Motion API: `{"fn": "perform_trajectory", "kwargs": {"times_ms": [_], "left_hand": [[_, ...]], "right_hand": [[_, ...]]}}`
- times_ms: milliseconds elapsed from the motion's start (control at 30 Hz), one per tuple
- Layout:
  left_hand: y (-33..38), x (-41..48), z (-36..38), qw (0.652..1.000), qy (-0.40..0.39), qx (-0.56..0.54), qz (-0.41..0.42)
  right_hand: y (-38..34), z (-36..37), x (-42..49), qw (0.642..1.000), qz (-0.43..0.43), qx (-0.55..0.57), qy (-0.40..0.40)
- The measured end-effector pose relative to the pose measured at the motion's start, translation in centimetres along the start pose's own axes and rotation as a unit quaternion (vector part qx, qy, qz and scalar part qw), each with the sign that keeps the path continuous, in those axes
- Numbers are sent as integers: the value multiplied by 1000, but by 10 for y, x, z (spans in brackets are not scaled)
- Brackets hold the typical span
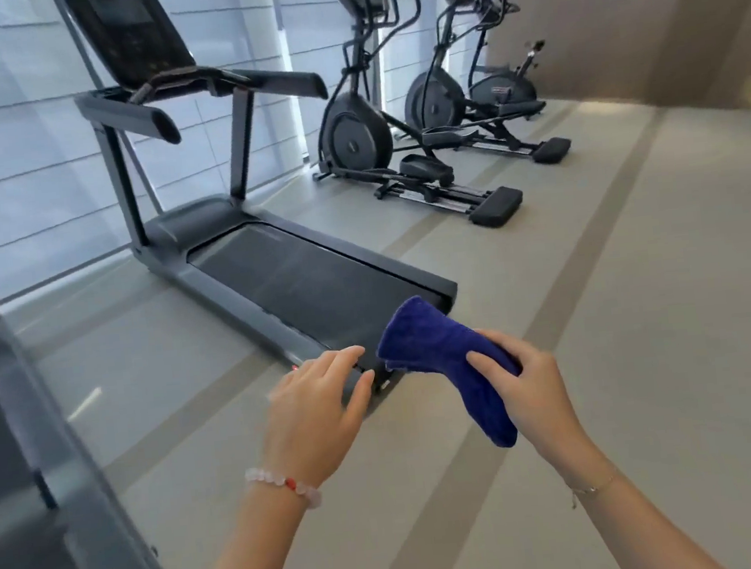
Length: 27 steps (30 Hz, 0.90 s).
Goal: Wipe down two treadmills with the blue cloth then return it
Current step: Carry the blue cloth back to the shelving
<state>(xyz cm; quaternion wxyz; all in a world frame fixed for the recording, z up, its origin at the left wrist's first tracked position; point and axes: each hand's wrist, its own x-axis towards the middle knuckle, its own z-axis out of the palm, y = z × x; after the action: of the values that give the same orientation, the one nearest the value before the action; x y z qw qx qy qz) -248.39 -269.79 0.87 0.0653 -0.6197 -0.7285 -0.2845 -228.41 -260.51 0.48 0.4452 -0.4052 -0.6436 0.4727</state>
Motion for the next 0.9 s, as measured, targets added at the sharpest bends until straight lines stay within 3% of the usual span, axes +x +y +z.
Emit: {"fn": "perform_trajectory", "kwargs": {"times_ms": [333, 900], "left_hand": [[84, 105, 100, 984, -90, -42, 148], [218, 373, 284, 927, -113, -123, 337]], "right_hand": [[38, -119, 34, 982, 44, -11, 182], [88, -272, 233, 912, 69, -65, 399]]}}
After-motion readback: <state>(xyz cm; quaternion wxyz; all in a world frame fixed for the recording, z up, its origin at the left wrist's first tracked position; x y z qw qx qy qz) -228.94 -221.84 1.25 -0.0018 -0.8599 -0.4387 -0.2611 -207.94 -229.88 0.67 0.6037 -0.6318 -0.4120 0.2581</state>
